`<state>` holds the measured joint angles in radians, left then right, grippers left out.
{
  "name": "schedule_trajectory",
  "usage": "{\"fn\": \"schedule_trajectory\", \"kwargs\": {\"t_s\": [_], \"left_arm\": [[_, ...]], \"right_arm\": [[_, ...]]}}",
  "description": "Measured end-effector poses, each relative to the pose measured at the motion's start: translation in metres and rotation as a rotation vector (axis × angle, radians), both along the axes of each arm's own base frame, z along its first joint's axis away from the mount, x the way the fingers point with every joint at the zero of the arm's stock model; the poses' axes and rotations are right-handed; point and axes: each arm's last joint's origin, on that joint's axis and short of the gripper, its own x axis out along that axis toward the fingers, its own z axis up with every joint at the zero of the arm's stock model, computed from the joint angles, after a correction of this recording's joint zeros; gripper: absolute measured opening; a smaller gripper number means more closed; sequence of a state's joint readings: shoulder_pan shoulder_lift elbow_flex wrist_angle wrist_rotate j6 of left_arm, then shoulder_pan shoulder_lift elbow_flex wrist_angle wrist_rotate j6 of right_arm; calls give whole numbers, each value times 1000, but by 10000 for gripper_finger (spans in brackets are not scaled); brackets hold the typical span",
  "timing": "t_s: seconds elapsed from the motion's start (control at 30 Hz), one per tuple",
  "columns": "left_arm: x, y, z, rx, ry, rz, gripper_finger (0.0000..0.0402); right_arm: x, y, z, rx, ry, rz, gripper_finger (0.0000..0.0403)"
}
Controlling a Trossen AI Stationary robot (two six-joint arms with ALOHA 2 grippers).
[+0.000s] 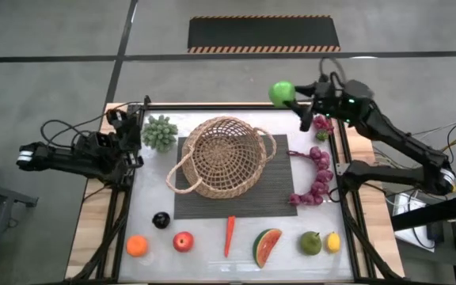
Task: Build produce basket
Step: Put the green apple into the brown basket
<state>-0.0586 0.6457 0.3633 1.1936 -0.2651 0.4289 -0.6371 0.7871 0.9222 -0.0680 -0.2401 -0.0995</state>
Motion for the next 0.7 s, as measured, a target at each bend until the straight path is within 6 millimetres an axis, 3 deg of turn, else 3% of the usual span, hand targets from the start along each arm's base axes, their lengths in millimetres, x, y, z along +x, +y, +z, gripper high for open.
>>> {"fn": "schedule_trajectory", "kwargs": {"t_s": [0.13,0.23,0.43,0.7], "left_arm": [[14,-1,18,18,3,17,105],[29,-2,24,38,33,4,105],[60,-9,26,164,102,-103,105],[88,-11,29,179,141,-122,105]], "right_arm": [[4,18,12,-54,-100,105,245],[17,29,7,-53,-131,201,245],[41,54,1,-104,-262,356,245],[60,76,-2,-137,-323,469,245]]}}
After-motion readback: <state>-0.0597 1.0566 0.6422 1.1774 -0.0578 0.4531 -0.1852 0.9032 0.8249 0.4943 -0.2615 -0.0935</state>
